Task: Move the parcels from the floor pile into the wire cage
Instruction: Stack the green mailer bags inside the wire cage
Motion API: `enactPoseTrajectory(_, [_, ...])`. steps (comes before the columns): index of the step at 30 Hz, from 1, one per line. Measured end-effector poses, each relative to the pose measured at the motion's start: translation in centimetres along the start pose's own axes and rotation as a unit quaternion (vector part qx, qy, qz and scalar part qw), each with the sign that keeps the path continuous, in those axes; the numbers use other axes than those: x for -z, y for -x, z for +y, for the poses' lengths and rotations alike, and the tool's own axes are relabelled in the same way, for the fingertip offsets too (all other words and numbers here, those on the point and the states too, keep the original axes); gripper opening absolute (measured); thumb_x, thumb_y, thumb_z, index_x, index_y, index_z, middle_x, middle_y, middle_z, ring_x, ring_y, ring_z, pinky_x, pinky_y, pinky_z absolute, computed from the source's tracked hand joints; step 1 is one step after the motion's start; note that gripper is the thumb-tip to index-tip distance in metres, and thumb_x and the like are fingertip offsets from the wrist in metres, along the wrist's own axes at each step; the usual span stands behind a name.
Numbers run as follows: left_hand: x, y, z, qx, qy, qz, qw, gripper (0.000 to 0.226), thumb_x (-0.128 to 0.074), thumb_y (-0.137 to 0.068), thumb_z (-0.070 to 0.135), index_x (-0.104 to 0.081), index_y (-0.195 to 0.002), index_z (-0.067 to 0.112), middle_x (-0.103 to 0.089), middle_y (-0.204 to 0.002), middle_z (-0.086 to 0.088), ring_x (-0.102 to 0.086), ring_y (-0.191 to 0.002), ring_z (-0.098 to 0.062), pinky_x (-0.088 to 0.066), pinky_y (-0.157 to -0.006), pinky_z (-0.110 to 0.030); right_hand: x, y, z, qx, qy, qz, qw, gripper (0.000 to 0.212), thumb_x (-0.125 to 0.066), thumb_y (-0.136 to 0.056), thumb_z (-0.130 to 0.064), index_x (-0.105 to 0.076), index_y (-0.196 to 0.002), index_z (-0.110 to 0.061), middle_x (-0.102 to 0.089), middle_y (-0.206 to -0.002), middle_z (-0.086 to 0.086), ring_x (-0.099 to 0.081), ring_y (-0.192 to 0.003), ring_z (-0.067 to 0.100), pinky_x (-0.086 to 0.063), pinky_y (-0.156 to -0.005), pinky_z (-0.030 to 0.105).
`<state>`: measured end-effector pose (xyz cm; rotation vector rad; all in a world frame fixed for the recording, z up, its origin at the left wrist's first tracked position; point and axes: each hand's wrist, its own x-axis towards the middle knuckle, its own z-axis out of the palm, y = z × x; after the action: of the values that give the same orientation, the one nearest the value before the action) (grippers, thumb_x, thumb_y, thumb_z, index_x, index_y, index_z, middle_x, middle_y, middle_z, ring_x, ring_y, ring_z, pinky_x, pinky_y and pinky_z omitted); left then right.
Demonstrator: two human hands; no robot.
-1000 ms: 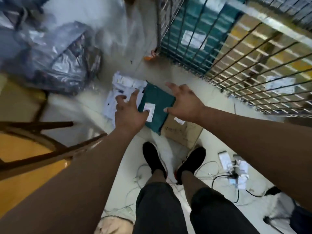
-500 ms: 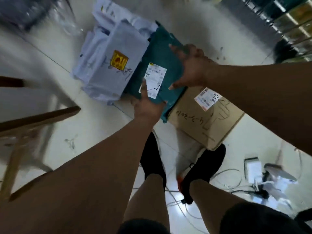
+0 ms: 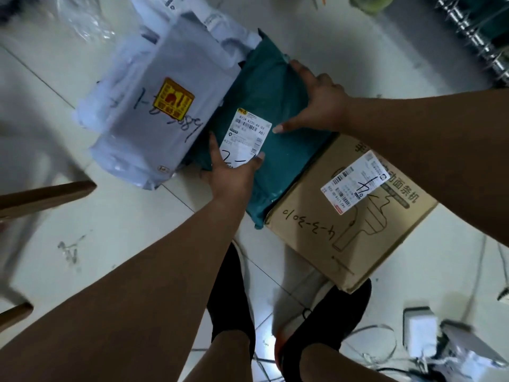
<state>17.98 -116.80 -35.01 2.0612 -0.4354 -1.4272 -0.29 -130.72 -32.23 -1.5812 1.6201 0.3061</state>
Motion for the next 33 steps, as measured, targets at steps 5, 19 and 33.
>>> enactPoseTrajectory(5, [0.5, 4.2, 2.4, -0.016, -0.016, -0.007, 1.0, 0.119, -0.094, -0.067, 0.029, -0.019, -0.157, 0.055, -0.045, -0.153, 0.0, -0.05, -0.132, -0.017, -0.045, -0.112, -0.037, 3.9, 4.1, 0.0, 0.011, -0.015, 0.034, 0.999, 0.13, -0.084, -0.058, -0.073, -0.001, -0.156, -0.054, -0.031, -0.155, 0.017, -0.033, -0.14, 0.047, -0.031, -0.115, 0.051])
enactPoseTrajectory(19, [8.0, 23.0, 22.8, -0.142, -0.255, -0.101, 0.951, 0.128, -0.097, -0.056, 0.051, -0.016, -0.155, 0.06, -0.032, -0.144, -0.003, -0.045, -0.13, -0.012, -0.035, -0.109, -0.021, 18.2, 30.5, -5.9, -0.022, -0.039, 0.056, 0.997, 0.127, -0.089, -0.057, -0.066, -0.001, -0.149, -0.068, -0.021, -0.142, 0.017, -0.026, -0.132, 0.043, -0.035, -0.11, 0.05])
enactPoseTrajectory(33, [16.5, 44.3, 53.2, -0.316, -0.423, -0.19, 0.828, 0.119, -0.099, -0.06, 0.039, -0.032, -0.159, 0.04, -0.046, -0.157, 0.01, -0.045, -0.141, -0.01, -0.032, -0.118, -0.025, 39.0, 54.0, -17.9, -0.059, -0.084, 0.159, 0.982, 0.131, -0.08, -0.048, -0.084, -0.002, -0.151, -0.063, -0.027, -0.144, 0.025, -0.034, -0.135, 0.048, -0.036, -0.116, 0.047])
